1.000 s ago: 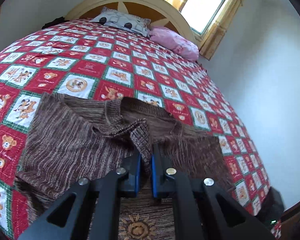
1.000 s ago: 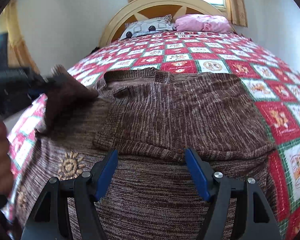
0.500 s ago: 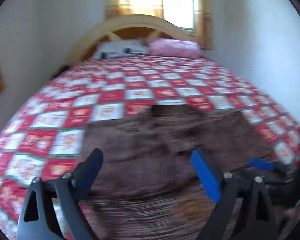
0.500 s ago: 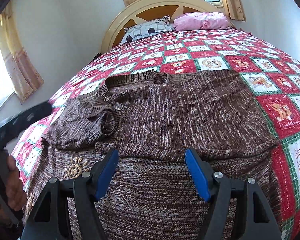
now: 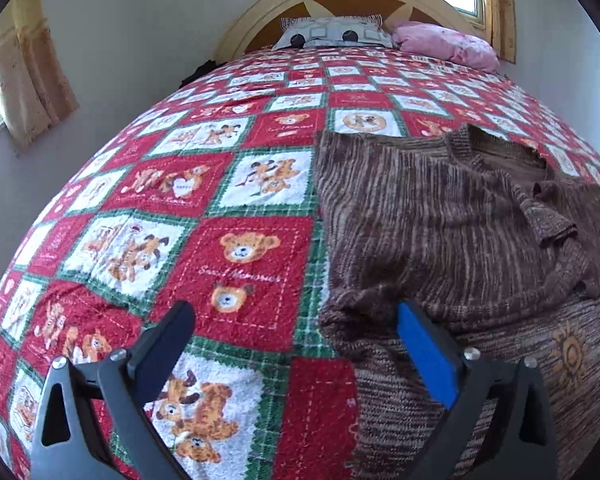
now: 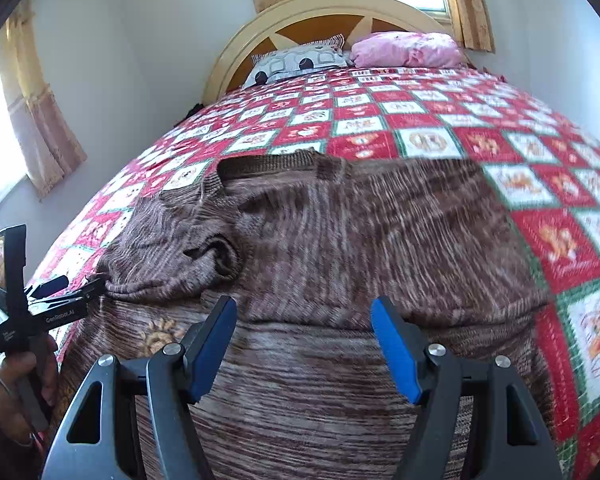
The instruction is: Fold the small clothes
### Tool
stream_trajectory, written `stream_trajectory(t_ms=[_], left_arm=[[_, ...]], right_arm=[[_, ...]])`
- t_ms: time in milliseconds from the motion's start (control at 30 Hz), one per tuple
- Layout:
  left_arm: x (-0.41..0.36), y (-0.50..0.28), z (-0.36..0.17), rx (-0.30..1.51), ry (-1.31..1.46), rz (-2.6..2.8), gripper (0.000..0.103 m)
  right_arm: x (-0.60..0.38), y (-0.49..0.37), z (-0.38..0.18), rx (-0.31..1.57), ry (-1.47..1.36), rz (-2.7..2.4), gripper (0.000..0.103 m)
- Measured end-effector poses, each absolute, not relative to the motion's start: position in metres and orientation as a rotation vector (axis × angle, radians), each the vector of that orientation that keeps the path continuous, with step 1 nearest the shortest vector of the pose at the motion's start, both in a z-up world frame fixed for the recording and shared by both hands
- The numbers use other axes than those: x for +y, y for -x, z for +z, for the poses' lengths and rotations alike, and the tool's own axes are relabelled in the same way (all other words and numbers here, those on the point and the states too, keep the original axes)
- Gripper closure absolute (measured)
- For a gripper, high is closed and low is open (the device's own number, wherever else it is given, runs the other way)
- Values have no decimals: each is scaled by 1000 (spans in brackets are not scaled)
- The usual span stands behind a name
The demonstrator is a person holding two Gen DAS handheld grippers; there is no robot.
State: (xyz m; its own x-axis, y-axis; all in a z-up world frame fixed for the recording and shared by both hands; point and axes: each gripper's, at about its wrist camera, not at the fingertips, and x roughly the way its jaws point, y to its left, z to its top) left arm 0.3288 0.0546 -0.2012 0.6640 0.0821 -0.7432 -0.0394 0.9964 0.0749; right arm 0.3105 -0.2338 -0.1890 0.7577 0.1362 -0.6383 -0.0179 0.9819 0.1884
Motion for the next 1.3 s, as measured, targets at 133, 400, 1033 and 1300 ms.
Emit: stream_trajectory(t_ms=[133,400,1033,1300], left_arm=[[65,-325,-202,832,15,41,0],[71,-329,-207,860,75,35,0],[89,-325,-203,807,197,13,0],[96,-322,-202,796,237,5,0]], right_arm=[[-178,-343,-176,779,6,146,32],[-123,-413,-203,868,301,6,32],[-156,-372,-205,879,36,240,72],[-157,-338,-197,803,172,241,101]])
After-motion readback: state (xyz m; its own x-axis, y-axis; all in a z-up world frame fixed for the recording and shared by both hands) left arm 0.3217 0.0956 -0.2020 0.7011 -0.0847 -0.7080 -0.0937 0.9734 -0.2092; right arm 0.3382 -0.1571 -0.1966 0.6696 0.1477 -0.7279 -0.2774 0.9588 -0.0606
